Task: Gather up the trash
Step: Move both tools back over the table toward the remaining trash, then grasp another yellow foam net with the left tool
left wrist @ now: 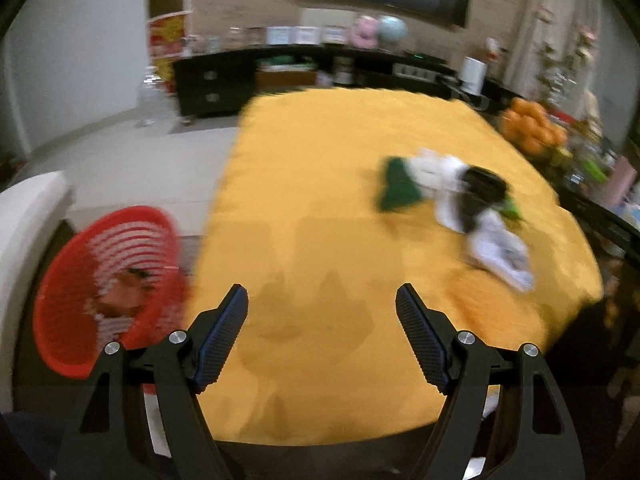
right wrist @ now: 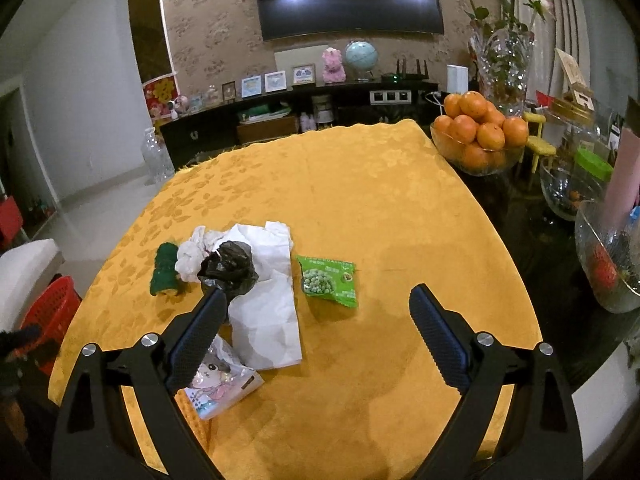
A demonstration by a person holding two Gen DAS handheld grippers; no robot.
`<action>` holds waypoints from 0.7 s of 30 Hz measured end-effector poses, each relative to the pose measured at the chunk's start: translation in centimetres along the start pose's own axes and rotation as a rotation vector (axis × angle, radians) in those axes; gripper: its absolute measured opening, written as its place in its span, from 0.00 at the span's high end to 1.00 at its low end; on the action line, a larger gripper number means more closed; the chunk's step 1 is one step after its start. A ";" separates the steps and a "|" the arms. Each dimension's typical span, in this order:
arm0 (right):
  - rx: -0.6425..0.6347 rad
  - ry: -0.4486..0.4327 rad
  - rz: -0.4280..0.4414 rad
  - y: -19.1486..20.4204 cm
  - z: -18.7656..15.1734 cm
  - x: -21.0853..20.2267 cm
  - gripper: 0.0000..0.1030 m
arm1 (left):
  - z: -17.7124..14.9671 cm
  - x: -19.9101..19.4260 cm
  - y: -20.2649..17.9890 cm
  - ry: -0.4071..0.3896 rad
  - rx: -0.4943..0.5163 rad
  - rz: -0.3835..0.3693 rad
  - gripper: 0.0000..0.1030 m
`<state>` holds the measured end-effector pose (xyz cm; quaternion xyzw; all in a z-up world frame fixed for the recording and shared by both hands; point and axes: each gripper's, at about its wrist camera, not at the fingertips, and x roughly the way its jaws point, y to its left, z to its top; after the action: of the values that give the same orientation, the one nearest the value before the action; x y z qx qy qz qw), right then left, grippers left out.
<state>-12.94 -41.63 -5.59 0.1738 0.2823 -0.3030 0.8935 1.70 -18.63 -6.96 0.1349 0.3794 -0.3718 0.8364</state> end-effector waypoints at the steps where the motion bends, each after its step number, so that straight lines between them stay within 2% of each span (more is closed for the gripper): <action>1: 0.005 0.003 0.000 -0.2 0.0 0.1 0.13 | 0.0 0.2 -0.7 0.008 0.010 -0.019 0.28; 10: 0.031 0.013 0.013 -0.7 -0.2 0.2 0.13 | 0.0 2.6 -7.5 0.111 0.085 -0.227 0.28; 16: 0.040 0.011 0.026 -0.9 -0.1 0.2 0.12 | -0.3 4.9 -10.6 0.165 0.143 -0.227 0.28; 21: 0.052 0.016 0.033 -1.1 -0.1 0.3 0.13 | -0.6 6.3 -11.9 0.184 0.190 -0.193 0.30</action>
<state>-13.53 -42.54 -6.02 0.2039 0.2786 -0.2942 0.8912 -4.48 -29.77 -11.31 0.2098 0.4285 -0.4709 0.7420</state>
